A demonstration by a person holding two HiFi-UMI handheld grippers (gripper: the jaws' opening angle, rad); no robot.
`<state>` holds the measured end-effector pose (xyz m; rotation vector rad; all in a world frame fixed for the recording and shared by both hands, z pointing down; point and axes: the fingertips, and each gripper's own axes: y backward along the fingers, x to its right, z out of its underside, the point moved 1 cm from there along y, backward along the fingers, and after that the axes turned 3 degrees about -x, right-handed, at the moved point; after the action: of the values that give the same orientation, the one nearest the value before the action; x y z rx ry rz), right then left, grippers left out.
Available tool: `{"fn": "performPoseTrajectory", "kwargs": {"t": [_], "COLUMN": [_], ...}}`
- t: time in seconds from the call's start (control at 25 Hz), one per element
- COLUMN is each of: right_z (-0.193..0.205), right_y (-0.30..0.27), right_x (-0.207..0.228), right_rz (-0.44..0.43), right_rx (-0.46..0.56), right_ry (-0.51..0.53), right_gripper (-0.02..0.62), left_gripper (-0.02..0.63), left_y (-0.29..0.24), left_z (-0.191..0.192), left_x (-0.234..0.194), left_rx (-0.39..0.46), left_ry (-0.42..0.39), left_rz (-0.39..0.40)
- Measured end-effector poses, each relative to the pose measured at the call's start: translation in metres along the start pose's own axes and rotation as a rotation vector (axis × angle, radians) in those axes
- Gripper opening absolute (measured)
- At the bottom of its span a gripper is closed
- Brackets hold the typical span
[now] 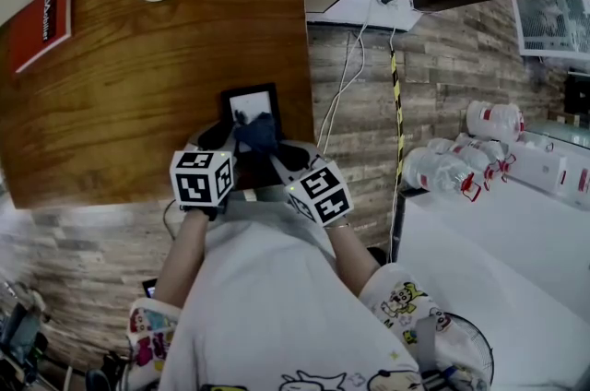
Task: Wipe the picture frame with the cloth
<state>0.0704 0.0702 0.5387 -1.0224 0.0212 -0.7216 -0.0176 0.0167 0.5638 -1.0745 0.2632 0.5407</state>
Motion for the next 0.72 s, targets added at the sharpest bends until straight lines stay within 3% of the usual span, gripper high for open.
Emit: {"fn": "performPoseTrajectory", "kwargs": {"t": [0.28, 0.72], "right_z": [0.005, 0.028], "right_y": [0.014, 0.034], "right_x": [0.01, 0.056], "right_rz": [0.026, 0.133], "right_rx": [-0.014, -0.056], "right_ry": [0.018, -0.044], "right_gripper": [0.046, 0.046], "left_gripper": [0.086, 0.086], "left_y": [0.0, -0.001], "left_z": [0.0, 0.0], "left_x": [0.002, 0.0], "left_rx": [-0.002, -0.003], "left_ry": [0.002, 0.005], "left_rz": [0.004, 0.007]}}
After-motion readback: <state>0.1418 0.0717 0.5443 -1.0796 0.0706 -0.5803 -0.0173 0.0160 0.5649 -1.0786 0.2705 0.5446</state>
